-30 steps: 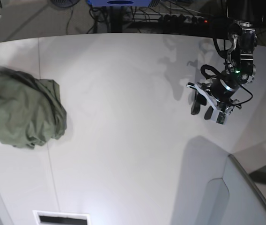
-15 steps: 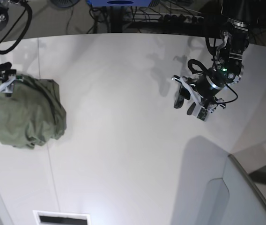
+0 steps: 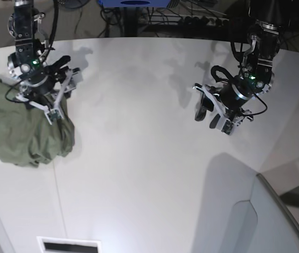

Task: Layout the t-shirt on the table in an organized manner, then fold the t-shirt properly
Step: 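Regrasp the shirt edge with the right gripper and spread it outward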

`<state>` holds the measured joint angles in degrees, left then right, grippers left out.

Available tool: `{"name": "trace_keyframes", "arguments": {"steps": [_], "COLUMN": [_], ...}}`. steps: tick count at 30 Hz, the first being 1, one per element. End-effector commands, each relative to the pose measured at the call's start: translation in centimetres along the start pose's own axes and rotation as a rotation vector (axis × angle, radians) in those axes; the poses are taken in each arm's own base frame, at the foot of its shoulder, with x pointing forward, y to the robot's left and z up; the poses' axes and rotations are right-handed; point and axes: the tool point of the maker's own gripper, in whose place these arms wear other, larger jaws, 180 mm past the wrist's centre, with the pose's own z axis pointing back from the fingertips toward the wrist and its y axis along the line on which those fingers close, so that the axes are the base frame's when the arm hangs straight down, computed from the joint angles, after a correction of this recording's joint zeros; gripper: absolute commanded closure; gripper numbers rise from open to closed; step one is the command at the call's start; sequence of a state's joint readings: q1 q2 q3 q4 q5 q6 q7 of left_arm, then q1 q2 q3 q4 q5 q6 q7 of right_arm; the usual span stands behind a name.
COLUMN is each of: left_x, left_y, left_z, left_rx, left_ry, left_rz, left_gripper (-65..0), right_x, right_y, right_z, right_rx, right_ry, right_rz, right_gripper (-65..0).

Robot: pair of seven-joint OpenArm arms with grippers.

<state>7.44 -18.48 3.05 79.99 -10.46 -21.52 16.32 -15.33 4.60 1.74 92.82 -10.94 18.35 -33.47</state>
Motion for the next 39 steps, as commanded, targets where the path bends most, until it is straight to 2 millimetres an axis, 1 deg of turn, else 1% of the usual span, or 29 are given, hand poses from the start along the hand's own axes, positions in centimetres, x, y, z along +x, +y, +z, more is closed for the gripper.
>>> {"name": "trace_keyframes", "arguments": {"steps": [1, 4, 6, 7, 12, 15, 17, 21, 24, 27, 29, 30, 32, 34, 35, 36, 38, 39], "left_x": [1.5, 1.6, 1.6, 1.6, 1.6, 1.6, 1.6, 1.6, 1.6, 1.6, 1.6, 1.6, 1.6, 1.6, 1.6, 1.6, 1.6, 1.6], "left_y": [0.7, 0.7, 0.7, 0.7, 0.7, 0.7, 0.7, 0.7, 0.7, 0.7, 0.7, 0.7, 0.7, 0.7, 0.7, 0.7, 0.7, 0.8], "left_z": [0.1, 0.1, 0.1, 0.1, 0.1, 0.1, 0.1, 0.1, 0.1, 0.1, 0.1, 0.1, 0.1, 0.1, 0.1, 0.1, 0.1, 0.1], "left_rx": [0.008, 0.009, 0.009, 0.009, 0.009, 0.009, 0.009, 0.009, 0.009, 0.009, 0.009, 0.009, 0.009, 0.009, 0.009, 0.009, 0.009, 0.01], "left_ry": [-0.045, -0.046, -0.046, -0.046, -0.046, -0.046, -0.046, -0.046, -0.046, -0.046, -0.046, -0.046, -0.046, -0.046, -0.046, -0.046, -0.046, -0.047], "left_rz": [-0.01, -0.011, -0.011, -0.011, -0.011, -0.011, -0.011, -0.012, -0.012, -0.012, -0.012, -0.012, -0.012, -0.012, -0.012, -0.012, -0.012, -0.013], "left_gripper": [-27.2, -27.2, -27.2, -27.2, -27.2, -27.2, -27.2, -27.2, -27.2, -27.2, -27.2, -27.2, -27.2, -27.2, -27.2, -27.2, -27.2, -27.2], "right_x": [0.5, 0.7, 0.0, 0.0, -0.5, -0.9, -0.2, -0.3, -1.1, -1.6, -1.3, -1.2, -1.6, -1.6, -1.5, -1.5, -1.4, -1.2], "right_y": [-1.4, -1.4, -1.2, -1.3, -0.4, 0.3, 1.0, 1.8, 2.0, 2.1, 1.8, 1.6, 0.6, 0.2, 0.2, 0.2, 0.3, 0.2], "right_z": [-0.1, -0.9, -1.4, -1.6, -2.8, -2.9, -2.7, -2.7, -3.2, -3.7, -3.8, -3.9, -3.8, -3.8, -3.8, -3.8, -3.8, -3.8], "right_rx": [-0.047, -0.045, -0.035, -0.034, -0.008, 0.006, 0.014, 0.028, 0.037, 0.044, 0.041, 0.037, 0.016, 0.011, 0.013, 0.015, 0.016, 0.015], "right_ry": [-0.015, -0.005, 0.018, 0.02, 0.053, 0.063, 0.045, 0.047, 0.075, 0.095, 0.09, 0.089, 0.095, 0.095, 0.094, 0.094, 0.1, 0.111], "right_rz": [0.016, 0.008, 0.005, 0.003, -0.02, -0.018, -0.037, -0.045, -0.05, -0.053, -0.052, -0.054, -0.079, -0.085, -0.085, -0.083, -0.084, -0.083], "right_gripper": [-38.3, -38.3, -38.3, -38.3, -38.0, -37.7, -37.7, -37.7, -37.5, -37.5, -37.5, -37.5, -37.5, -36.9, -33.5, -27.5, -7.1, 0.0]}}
